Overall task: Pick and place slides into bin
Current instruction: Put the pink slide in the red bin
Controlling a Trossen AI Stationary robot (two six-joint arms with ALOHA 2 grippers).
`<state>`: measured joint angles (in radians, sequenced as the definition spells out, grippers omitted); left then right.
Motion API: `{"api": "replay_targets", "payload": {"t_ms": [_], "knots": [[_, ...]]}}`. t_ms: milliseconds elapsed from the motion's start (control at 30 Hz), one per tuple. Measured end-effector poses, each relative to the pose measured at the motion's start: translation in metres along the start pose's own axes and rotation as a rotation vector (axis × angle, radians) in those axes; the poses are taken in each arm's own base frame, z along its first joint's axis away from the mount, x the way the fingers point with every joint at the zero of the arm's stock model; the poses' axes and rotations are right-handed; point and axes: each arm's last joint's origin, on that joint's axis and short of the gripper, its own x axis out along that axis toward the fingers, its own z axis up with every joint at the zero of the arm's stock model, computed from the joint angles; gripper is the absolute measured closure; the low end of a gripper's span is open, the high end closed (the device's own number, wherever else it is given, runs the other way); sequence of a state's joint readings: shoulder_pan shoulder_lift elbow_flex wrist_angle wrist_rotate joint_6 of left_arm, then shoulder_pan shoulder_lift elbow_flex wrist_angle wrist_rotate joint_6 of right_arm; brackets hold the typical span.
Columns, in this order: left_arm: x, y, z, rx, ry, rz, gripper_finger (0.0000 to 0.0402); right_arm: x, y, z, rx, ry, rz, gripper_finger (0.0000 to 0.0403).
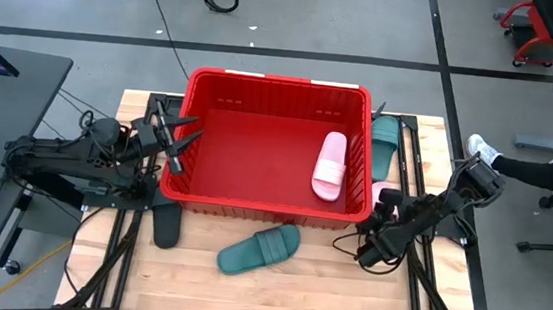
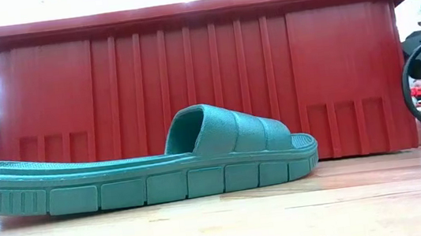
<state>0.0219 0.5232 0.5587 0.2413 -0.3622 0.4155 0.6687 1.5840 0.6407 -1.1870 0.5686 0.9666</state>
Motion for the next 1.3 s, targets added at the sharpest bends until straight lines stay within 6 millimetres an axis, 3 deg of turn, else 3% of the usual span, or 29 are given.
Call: {"api": "replay_targets", "payload": {"t_ms": [133,300,467,600,733,900,1100,1300], "knots": [[0.000,0.000,0.000,-0.037,-0.001,-0.001,0.0248,-0.009,-0.003,-0.001,0.006,0.011,0.055,0.0384],[0.000,-0.001,0.001,-0.053,-0.024,-0.042,0.0252,-0.039,-0.007,-0.003,-0.016,-0.012,0.179,0.0393],[0.000,0.000,0.006,-0.114,-0.078,-0.048,0.0248,-0.087,-0.012,-0.009,-0.112,-0.054,0.425,0.0391],[-0.001,0.002,0.010,-0.170,-0.117,-0.041,0.0250,-0.134,-0.028,-0.014,-0.214,-0.049,0.706,0.0395],[0.000,0.002,0.010,-0.230,-0.119,-0.043,0.0247,-0.185,-0.061,-0.010,-0.212,-0.096,0.975,0.0393],[0.008,-0.004,0.004,-0.249,-0.078,-0.057,0.0225,-0.225,-0.120,0.012,0.034,-0.261,1.131,0.0396],[0.028,-0.017,-0.007,-0.312,-0.026,-0.074,0.0180,-0.235,-0.192,0.041,0.346,-0.639,0.935,0.0396],[0.044,-0.023,-0.003,-0.459,-0.159,-0.099,0.0146,-0.221,-0.246,0.060,0.543,-0.844,0.667,0.0396]]}}
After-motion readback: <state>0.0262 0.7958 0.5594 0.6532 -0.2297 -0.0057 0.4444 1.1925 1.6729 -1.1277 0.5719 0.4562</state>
